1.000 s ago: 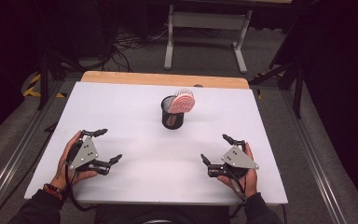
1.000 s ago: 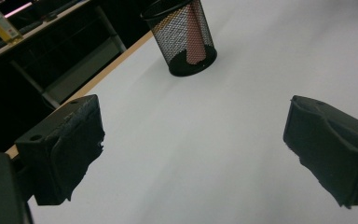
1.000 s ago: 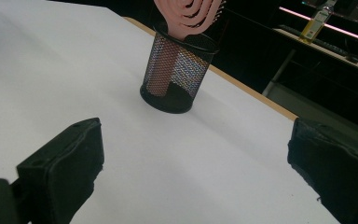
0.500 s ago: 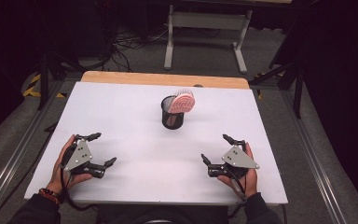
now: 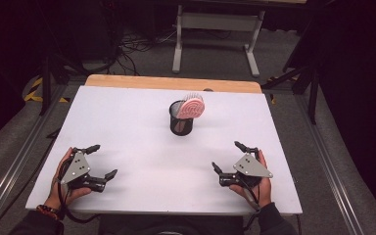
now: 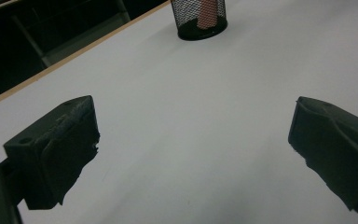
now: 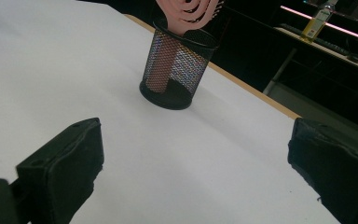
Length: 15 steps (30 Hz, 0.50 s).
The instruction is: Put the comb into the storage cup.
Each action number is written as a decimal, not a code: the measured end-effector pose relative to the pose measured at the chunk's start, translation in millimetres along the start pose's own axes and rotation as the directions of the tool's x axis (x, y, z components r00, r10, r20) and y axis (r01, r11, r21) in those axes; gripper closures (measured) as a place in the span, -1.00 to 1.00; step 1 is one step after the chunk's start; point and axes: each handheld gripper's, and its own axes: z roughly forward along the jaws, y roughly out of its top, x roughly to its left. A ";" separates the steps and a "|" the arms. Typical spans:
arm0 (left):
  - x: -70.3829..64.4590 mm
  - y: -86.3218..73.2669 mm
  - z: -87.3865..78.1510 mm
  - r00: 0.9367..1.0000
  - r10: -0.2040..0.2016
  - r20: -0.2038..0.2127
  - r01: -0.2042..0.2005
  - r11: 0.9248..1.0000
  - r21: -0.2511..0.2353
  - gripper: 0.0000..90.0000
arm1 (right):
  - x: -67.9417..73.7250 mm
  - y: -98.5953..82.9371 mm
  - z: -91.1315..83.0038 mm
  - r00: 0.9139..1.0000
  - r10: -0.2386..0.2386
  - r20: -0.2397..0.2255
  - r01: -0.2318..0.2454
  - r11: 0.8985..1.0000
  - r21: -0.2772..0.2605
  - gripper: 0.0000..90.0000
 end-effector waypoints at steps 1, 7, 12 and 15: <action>0.2 0.0 -0.2 1.000 0.000 -0.003 0.000 1.000 -0.001 -0.94 | -0.1 0.0 -0.4 1.000 0.001 -0.001 -0.001 1.000 -0.001 -0.90; 1.7 1.5 -2.6 1.000 -0.009 -0.012 0.008 1.000 -0.025 -0.94 | 1.4 0.2 -1.2 1.000 -0.007 -0.002 0.007 1.000 -0.006 -0.90; 2.0 1.3 -3.4 1.000 -0.006 -0.009 0.006 0.999 -0.033 -0.94 | 2.7 0.9 -1.4 1.000 -0.007 -0.003 0.007 1.000 -0.003 -0.90; 1.4 1.8 -4.8 1.000 -0.006 -0.011 0.006 0.999 -0.038 -0.94 | 3.9 1.6 -1.5 1.000 -0.008 -0.001 0.008 1.000 -0.002 -0.90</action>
